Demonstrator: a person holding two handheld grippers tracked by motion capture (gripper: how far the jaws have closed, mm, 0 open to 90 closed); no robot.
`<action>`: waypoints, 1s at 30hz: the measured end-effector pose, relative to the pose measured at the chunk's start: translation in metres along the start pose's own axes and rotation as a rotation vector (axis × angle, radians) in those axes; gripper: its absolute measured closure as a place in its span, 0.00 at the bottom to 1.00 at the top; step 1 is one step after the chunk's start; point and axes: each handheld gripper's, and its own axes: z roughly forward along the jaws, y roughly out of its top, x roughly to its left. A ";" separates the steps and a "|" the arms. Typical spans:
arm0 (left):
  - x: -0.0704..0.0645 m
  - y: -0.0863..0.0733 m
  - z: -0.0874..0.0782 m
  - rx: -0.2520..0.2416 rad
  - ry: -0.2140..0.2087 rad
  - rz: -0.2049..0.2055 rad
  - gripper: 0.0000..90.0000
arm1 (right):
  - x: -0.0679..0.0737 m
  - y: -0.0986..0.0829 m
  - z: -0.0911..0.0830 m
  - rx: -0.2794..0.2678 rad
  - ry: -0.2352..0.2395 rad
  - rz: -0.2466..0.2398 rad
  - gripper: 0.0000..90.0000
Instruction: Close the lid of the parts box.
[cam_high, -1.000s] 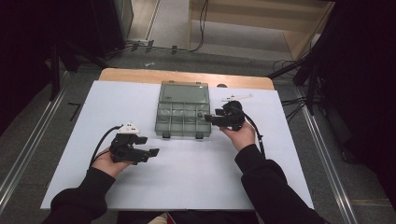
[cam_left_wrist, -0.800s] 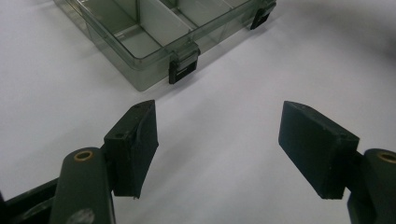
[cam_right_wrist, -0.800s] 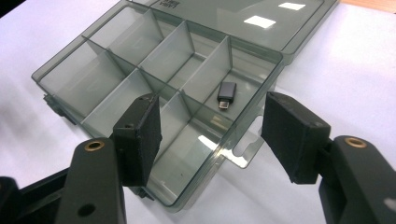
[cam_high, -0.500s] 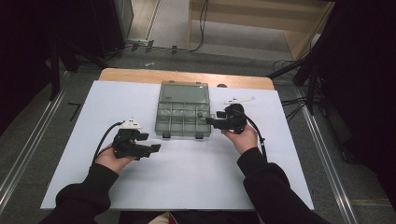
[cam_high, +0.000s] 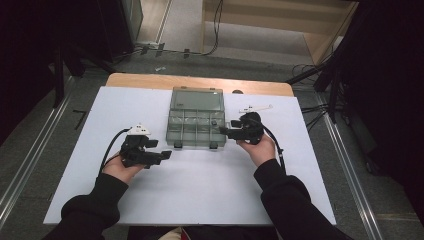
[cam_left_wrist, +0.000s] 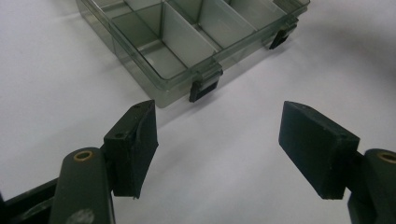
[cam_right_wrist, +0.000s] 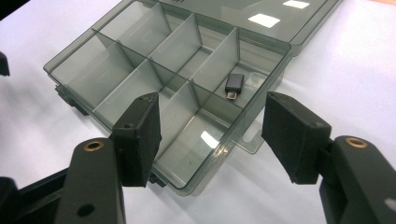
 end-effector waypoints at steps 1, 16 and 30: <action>0.000 0.000 0.001 -0.004 0.004 -0.002 0.32 | 0.000 0.000 0.000 0.002 0.000 -0.001 0.40; 0.013 0.017 0.009 -0.039 0.041 -0.026 0.30 | -0.001 -0.001 0.001 0.006 0.006 0.012 0.40; 0.024 0.038 0.030 -0.026 0.069 -0.046 0.27 | -0.005 0.000 0.004 -0.003 0.002 0.046 0.39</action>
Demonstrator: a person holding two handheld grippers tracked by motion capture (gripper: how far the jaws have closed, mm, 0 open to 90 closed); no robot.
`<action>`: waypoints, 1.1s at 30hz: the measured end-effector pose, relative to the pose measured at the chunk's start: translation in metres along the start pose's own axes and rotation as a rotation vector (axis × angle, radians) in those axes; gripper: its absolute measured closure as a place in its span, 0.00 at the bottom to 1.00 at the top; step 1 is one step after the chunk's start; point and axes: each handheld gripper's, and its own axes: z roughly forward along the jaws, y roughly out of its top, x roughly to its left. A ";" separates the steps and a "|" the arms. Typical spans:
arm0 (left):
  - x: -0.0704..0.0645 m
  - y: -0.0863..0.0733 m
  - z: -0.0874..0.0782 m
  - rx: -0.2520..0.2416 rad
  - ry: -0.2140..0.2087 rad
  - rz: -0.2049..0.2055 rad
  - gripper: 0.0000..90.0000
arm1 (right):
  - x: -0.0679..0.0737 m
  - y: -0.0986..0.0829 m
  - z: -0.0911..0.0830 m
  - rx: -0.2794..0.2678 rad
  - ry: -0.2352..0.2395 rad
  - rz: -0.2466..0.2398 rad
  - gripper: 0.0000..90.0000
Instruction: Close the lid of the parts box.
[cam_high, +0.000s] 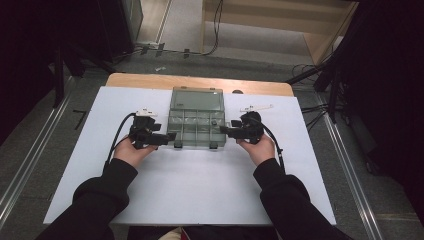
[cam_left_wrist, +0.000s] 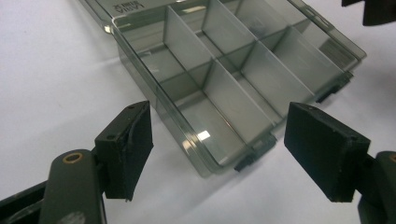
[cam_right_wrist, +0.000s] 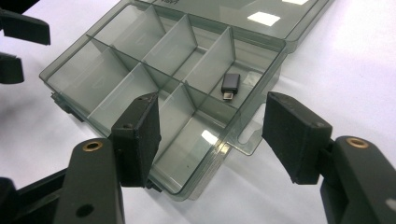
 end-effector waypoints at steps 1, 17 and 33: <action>0.001 0.001 0.001 -0.003 -0.002 -0.002 0.27 | 0.000 0.000 0.001 0.003 -0.003 0.001 0.39; 0.018 0.023 0.024 -0.016 0.051 -0.033 0.27 | -0.007 0.017 0.010 0.003 -0.021 0.010 0.39; 0.041 0.056 0.040 -0.020 0.105 -0.081 0.28 | -0.022 0.041 0.028 0.010 -0.068 0.037 0.39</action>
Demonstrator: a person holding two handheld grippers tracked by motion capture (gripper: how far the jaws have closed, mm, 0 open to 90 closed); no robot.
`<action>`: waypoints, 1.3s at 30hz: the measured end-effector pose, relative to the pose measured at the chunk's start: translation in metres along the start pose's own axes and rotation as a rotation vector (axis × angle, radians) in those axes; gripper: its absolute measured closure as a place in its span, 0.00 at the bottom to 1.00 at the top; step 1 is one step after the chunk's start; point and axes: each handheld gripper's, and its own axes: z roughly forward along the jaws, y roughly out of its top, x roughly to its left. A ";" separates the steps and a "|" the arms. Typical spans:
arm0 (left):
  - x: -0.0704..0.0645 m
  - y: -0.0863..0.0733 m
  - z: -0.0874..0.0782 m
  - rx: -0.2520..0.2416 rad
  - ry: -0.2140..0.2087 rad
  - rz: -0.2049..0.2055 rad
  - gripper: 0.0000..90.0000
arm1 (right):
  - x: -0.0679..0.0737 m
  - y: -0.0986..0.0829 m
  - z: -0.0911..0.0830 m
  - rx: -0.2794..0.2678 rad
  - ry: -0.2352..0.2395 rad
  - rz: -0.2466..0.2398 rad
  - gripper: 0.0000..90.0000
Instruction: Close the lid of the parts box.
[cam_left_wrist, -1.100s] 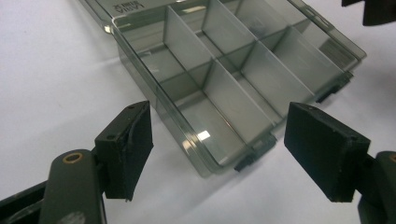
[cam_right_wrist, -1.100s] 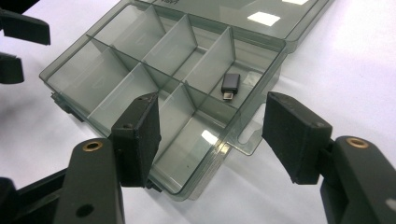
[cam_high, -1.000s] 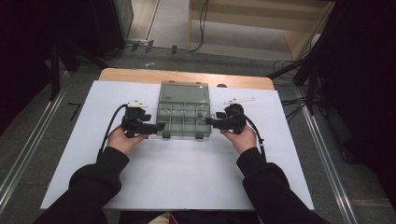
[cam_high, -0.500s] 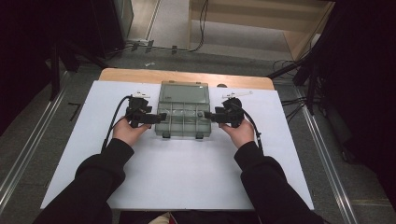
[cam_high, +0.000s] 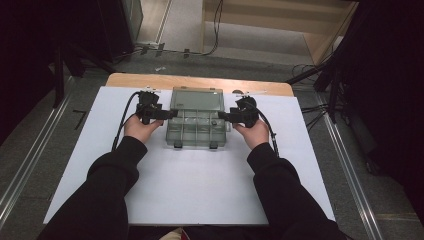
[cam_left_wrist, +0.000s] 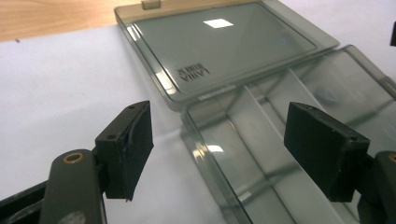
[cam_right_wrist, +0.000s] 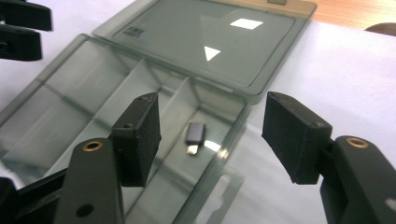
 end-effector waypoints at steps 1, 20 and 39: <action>0.001 0.002 0.002 0.002 0.004 -0.005 0.27 | -0.003 0.002 0.004 -0.003 -0.010 0.007 0.39; 0.012 0.020 0.035 -0.003 0.090 -0.019 0.27 | -0.017 0.029 0.035 0.026 -0.080 0.027 0.39; 0.016 0.021 0.063 0.000 0.105 -0.080 0.28 | -0.014 0.032 0.071 0.034 -0.115 0.041 0.36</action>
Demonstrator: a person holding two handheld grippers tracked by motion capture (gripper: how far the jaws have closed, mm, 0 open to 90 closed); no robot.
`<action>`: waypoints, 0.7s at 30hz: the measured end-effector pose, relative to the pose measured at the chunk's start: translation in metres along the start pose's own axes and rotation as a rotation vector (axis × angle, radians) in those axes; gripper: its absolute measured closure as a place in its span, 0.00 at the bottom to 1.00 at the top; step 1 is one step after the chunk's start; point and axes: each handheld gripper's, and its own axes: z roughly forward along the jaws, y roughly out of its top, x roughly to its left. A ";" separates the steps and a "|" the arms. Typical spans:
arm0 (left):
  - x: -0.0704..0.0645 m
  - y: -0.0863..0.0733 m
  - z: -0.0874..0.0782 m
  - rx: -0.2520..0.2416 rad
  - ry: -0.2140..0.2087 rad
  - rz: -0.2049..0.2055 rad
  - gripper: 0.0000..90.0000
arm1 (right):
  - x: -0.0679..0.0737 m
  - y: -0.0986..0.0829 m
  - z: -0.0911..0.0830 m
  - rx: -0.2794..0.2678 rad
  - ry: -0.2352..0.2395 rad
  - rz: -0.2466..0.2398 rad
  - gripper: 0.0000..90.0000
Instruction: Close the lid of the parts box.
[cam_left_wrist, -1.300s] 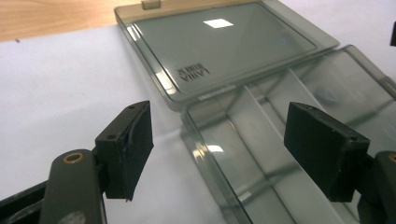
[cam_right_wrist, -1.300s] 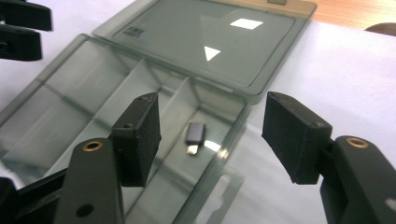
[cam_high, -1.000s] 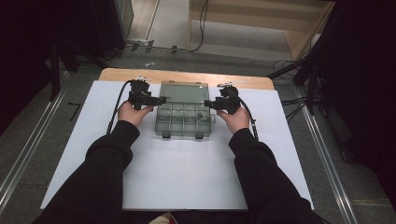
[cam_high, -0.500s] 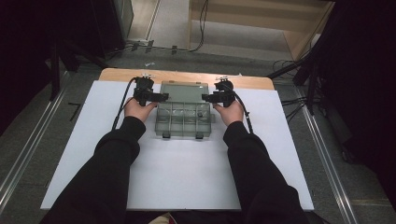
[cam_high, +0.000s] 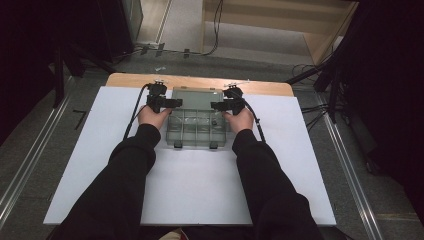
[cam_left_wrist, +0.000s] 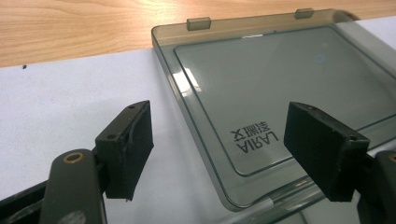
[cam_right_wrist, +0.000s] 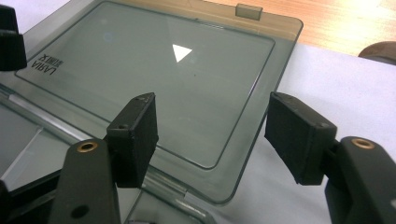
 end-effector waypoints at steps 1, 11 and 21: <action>-0.001 0.000 0.001 0.003 -0.006 -0.005 0.28 | 0.000 0.000 0.001 -0.002 0.001 0.007 0.36; -0.001 -0.003 0.011 0.018 -0.032 -0.027 0.28 | -0.004 -0.002 0.010 0.011 0.026 0.018 0.27; -0.001 -0.006 0.017 0.006 -0.092 -0.043 0.23 | -0.008 -0.002 0.014 0.023 0.068 0.045 0.21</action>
